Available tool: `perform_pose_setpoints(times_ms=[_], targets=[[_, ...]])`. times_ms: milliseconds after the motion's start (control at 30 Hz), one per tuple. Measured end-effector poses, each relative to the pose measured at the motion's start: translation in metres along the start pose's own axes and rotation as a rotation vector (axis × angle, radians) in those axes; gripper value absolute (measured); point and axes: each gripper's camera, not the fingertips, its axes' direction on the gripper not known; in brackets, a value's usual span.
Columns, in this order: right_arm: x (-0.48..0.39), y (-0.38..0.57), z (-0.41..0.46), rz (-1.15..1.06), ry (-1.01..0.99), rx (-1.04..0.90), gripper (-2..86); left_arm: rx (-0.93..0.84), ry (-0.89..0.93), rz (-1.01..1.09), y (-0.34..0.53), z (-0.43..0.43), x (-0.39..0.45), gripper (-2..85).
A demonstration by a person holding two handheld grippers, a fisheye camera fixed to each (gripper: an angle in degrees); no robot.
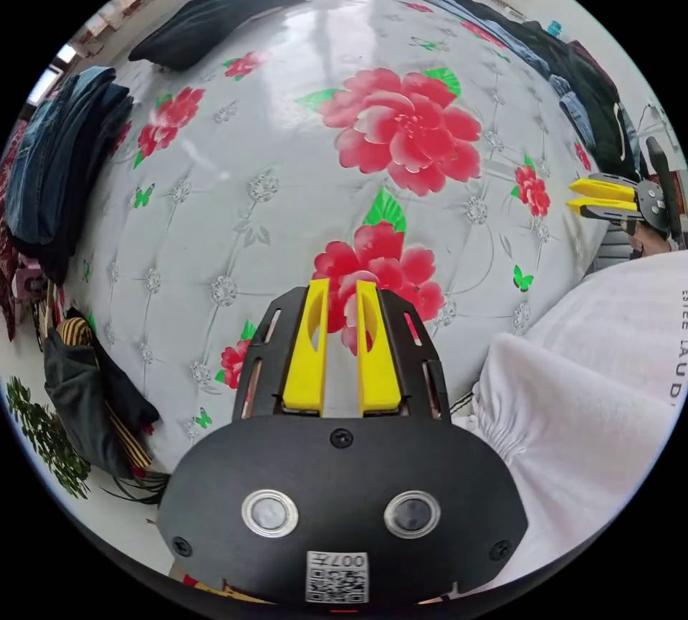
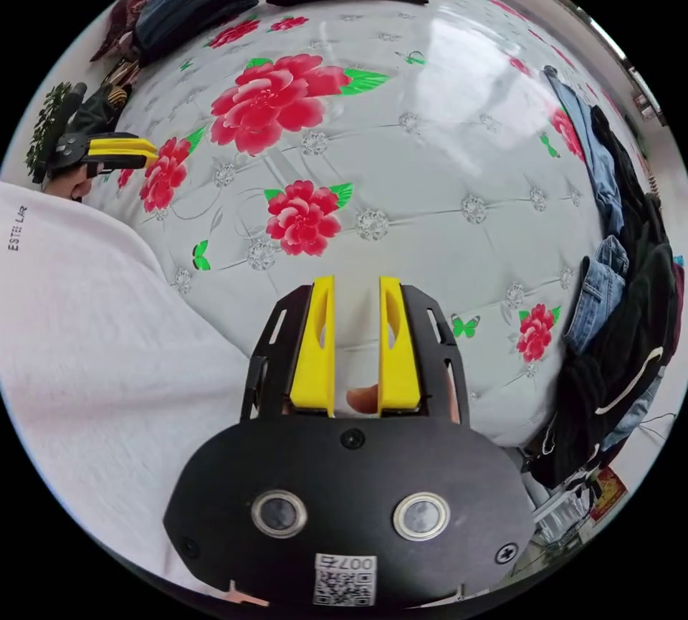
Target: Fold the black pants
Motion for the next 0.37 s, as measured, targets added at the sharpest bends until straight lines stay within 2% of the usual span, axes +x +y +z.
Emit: perform_pose_setpoints(times_ms=[100,267,367], targets=[[-0.014,0.000,-0.002,0.027,0.049,0.077,10.1,-0.044,0.014,0.057,-0.019,0.007,0.023,6.4],[-0.007,0.009,-0.006,0.075,-0.021,0.169,10.6,-0.047,-0.061,0.103,-0.023,0.010,0.050,4.3],[-0.013,0.012,-0.006,0.057,-0.011,0.200,10.5,-0.065,-0.023,0.054,-0.012,0.012,0.056,1.5]])
